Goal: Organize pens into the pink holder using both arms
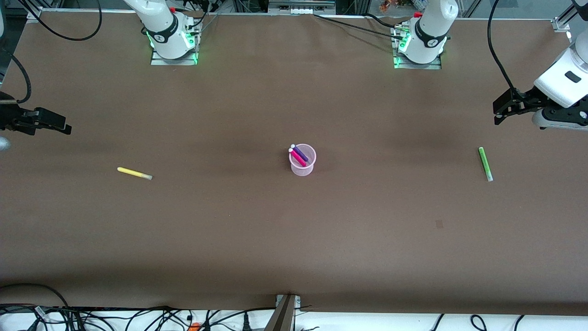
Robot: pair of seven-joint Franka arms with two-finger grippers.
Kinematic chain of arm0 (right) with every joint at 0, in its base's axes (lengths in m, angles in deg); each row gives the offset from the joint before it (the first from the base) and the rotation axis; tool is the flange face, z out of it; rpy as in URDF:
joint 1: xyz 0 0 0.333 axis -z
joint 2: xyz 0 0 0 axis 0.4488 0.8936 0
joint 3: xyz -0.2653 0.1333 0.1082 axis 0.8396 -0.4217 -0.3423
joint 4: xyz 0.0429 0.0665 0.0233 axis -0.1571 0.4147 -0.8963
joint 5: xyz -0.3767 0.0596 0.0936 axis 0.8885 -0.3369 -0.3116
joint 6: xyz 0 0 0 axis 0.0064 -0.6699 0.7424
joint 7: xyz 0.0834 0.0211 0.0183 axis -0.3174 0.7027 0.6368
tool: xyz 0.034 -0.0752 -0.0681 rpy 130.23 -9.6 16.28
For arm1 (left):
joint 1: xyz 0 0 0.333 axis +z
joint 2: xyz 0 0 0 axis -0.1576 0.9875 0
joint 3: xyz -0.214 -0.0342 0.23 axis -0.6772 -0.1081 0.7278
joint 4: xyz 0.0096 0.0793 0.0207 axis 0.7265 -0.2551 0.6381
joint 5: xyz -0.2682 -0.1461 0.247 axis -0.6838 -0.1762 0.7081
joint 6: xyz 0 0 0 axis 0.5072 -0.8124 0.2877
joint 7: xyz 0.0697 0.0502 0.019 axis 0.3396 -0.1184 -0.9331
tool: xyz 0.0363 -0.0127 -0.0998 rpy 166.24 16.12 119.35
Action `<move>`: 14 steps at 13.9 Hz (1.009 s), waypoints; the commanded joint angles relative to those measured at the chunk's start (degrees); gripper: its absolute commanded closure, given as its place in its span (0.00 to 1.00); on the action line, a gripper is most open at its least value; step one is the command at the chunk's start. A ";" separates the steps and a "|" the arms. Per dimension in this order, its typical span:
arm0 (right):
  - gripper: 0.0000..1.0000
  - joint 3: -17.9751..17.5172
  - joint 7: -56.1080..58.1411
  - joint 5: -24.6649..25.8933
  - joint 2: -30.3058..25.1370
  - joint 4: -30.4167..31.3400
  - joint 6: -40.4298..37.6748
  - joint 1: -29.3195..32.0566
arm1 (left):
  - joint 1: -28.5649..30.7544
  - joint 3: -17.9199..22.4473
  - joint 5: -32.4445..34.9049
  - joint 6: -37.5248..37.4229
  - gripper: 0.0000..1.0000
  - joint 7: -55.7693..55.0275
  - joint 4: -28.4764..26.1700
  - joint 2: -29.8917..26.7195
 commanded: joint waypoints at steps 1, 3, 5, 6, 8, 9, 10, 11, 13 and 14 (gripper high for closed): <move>0.01 -1.42 -1.00 -0.11 -1.39 1.03 0.92 0.93 | -0.15 -0.03 1.17 -1.31 0.00 -0.58 2.08 1.00; 0.01 -1.42 -3.35 -0.20 -1.30 -0.20 0.75 0.93 | -0.15 -0.03 1.17 -1.31 0.00 -0.58 2.08 1.00; 0.01 -1.42 -5.22 -1.25 -1.21 -0.21 0.75 0.93 | -0.15 -0.03 1.17 -1.31 0.00 -0.58 2.08 1.00; 0.01 -1.33 -5.13 -1.34 -1.21 -0.21 0.49 0.93 | -0.15 -0.03 1.17 -1.31 0.00 -0.67 2.08 1.00; 0.01 -1.16 -4.96 -1.25 -1.30 -0.21 0.22 1.02 | -0.15 -0.03 1.17 -1.31 0.00 -0.67 2.08 1.00; 0.01 -0.90 -4.69 -1.43 -1.21 -0.21 0.48 1.11 | -0.15 -0.12 1.17 -1.31 0.00 -0.58 2.08 1.00; 0.01 -0.81 -4.52 -1.78 -1.21 -0.29 0.75 1.20 | -0.15 -0.12 1.17 -1.31 0.00 -0.67 2.08 1.00; 0.01 -0.81 -4.60 -2.39 -1.30 -0.29 0.49 1.20 | -0.15 -0.12 1.17 -1.31 0.00 -0.67 2.08 1.00; 0.01 -0.98 -5.04 -2.40 -1.21 -0.29 0.57 1.11 | -0.15 -0.03 1.08 -1.31 0.00 -0.67 2.08 1.00; 0.01 -1.07 -5.13 -2.40 -1.21 -0.29 0.57 1.02 | -0.15 -0.03 1.17 -1.31 0.00 -0.67 2.08 1.00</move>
